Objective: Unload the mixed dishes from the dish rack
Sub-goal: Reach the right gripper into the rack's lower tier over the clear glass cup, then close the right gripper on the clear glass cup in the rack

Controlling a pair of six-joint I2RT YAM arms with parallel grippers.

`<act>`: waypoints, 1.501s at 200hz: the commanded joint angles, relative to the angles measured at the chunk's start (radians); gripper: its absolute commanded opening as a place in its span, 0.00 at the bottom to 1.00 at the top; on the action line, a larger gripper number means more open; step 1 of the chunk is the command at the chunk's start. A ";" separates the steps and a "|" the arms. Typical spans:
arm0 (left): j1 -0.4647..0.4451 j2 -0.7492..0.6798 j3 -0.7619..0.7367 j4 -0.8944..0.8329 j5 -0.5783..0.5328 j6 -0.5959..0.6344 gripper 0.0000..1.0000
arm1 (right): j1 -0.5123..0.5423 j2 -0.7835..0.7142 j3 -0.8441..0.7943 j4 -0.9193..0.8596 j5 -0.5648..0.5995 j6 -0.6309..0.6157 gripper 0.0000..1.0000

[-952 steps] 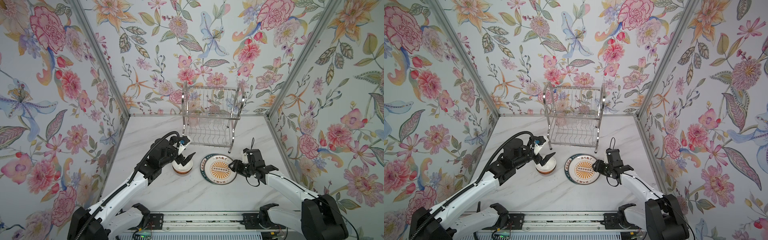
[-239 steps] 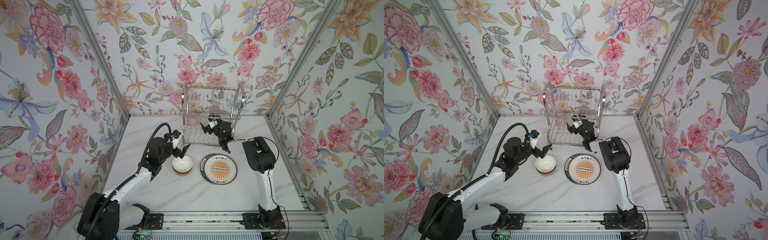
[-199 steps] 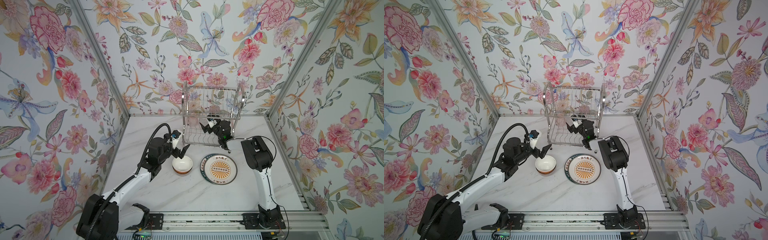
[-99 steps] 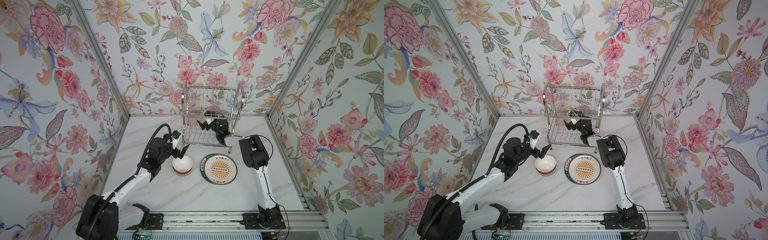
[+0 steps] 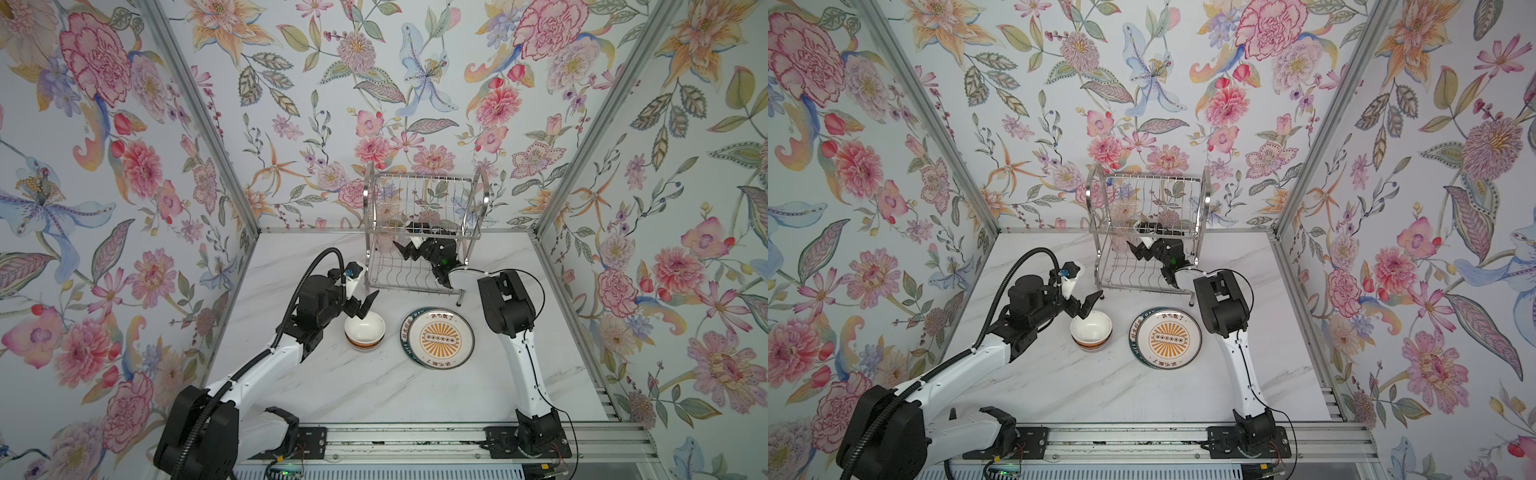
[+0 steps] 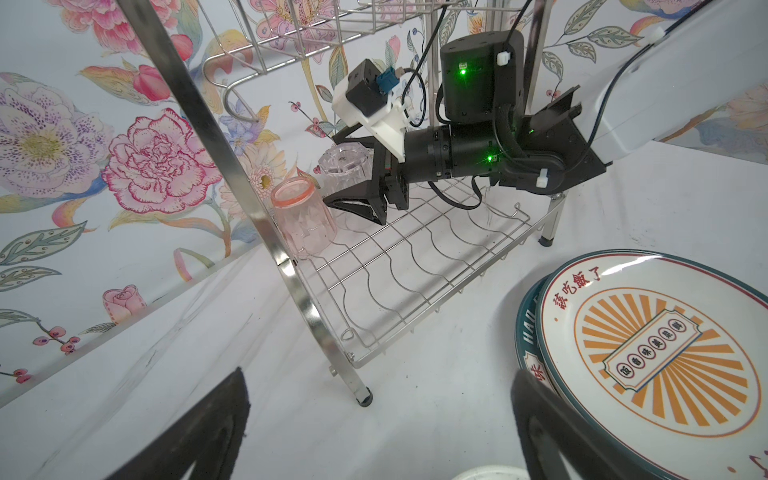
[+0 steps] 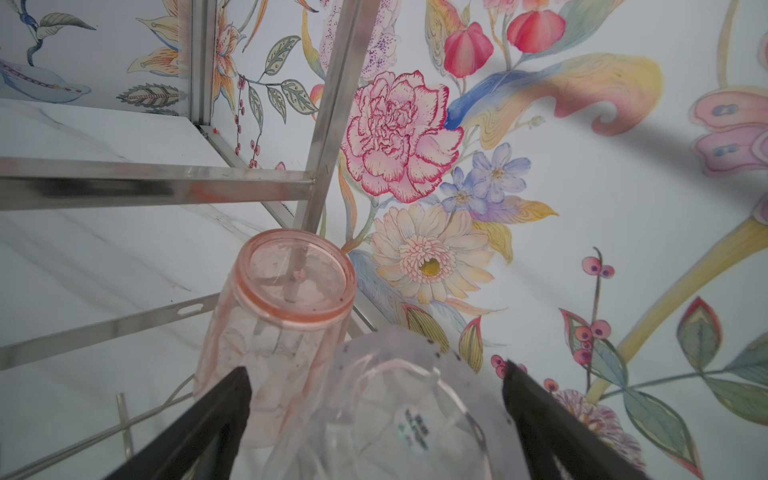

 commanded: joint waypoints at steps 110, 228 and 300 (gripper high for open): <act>0.011 0.010 0.028 -0.005 -0.010 0.016 0.99 | -0.013 -0.008 -0.019 0.009 -0.046 0.070 0.78; 0.012 0.000 0.027 -0.007 -0.014 0.020 1.00 | -0.004 -0.117 -0.148 0.079 -0.063 0.101 0.46; 0.011 -0.028 0.005 0.021 -0.013 0.022 0.99 | 0.030 -0.250 -0.297 0.159 -0.056 0.122 0.13</act>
